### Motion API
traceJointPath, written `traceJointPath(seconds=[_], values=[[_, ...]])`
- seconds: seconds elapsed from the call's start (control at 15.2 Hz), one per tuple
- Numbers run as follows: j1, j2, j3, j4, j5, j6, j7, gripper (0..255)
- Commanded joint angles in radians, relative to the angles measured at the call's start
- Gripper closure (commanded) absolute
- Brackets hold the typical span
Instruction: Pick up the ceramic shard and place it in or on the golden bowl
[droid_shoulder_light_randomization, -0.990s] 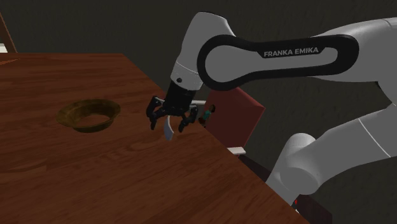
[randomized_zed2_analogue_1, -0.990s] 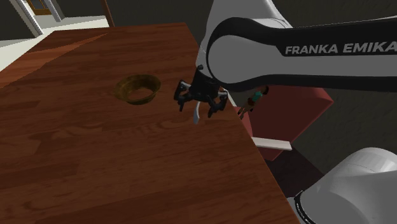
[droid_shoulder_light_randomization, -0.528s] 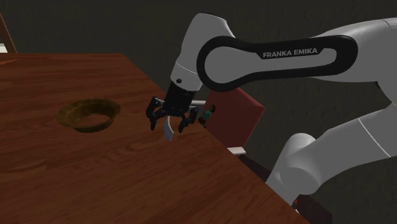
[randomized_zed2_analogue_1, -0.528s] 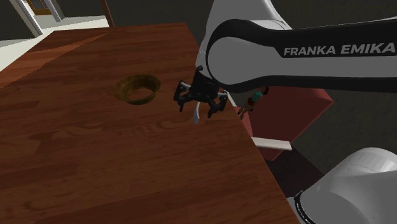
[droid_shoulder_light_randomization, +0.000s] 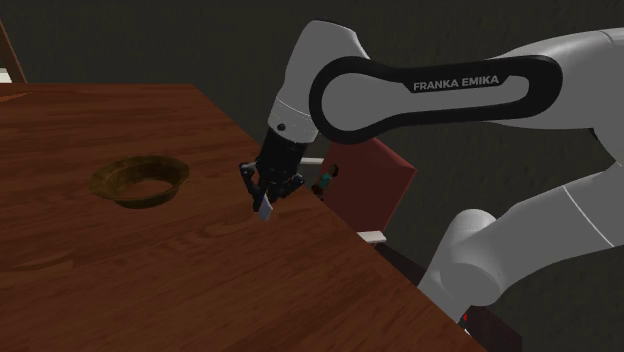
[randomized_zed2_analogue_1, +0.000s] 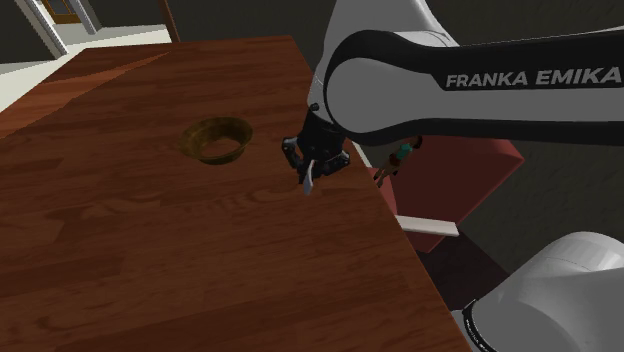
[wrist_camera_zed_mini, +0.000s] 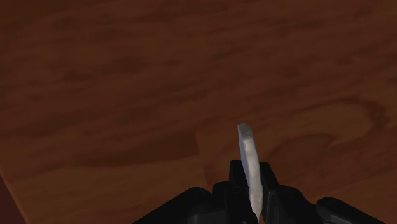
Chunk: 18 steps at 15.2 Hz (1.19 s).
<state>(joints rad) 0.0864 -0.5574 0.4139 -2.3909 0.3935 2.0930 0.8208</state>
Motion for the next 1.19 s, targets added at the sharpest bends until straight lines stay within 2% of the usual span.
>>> traceJointPath(seconds=[0.0, 1.12], values=[[0.0, 0.0, 0.0, 0.0, 0.0, 0.0, 0.0, 255], [-0.018, 0.0, -0.035, 0.211, -0.042, -0.209, 0.038, 255]])
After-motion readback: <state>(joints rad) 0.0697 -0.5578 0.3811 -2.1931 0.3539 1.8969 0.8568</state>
